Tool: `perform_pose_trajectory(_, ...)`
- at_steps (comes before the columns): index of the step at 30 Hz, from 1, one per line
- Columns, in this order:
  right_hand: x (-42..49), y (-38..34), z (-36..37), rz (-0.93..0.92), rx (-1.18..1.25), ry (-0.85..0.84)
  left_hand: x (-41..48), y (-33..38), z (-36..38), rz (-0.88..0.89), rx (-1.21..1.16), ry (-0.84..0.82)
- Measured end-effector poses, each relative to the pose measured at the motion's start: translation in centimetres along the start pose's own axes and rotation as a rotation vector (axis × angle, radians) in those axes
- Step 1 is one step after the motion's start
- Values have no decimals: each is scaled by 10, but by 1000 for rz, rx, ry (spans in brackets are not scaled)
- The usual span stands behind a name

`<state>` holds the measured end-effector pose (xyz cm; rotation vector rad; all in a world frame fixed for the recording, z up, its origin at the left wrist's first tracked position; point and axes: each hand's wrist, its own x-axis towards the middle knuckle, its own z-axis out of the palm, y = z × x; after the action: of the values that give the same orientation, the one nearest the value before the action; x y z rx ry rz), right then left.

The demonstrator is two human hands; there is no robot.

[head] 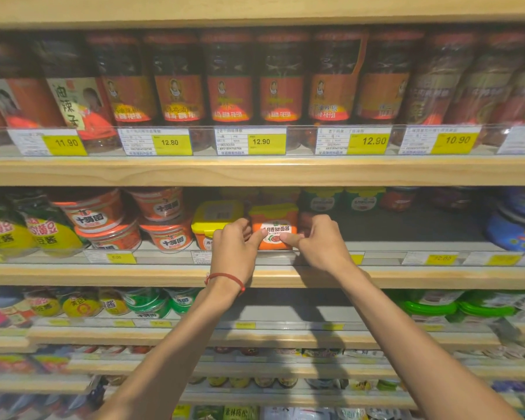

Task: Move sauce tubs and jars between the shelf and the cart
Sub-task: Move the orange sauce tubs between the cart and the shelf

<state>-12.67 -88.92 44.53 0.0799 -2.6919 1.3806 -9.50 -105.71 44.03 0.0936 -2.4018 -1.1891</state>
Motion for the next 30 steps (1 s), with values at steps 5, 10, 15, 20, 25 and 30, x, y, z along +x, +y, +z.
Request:
perform_pose_trajectory(5,-8,2,9,-49,-79,47,-10,3,-3,-110,-142,54)
perform_pose_trajectory(10,-14,0,7,-108,-98,38,-16,3,-4,-132,-159,140)
perform_pose_trajectory(15,-30,3,0,-215,-208,-21,-26,0,-5,-53,-60,186)
perform_pose_trajectory(20,-54,4,-14,-325,-289,10,-52,9,-7,129,80,258)
perform_pose_trajectory(25,-98,10,-37,-388,-367,148,-76,16,-1,367,221,155)
perform_pose_trajectory(30,-143,24,-58,-416,-585,303,-90,31,4,581,457,28)
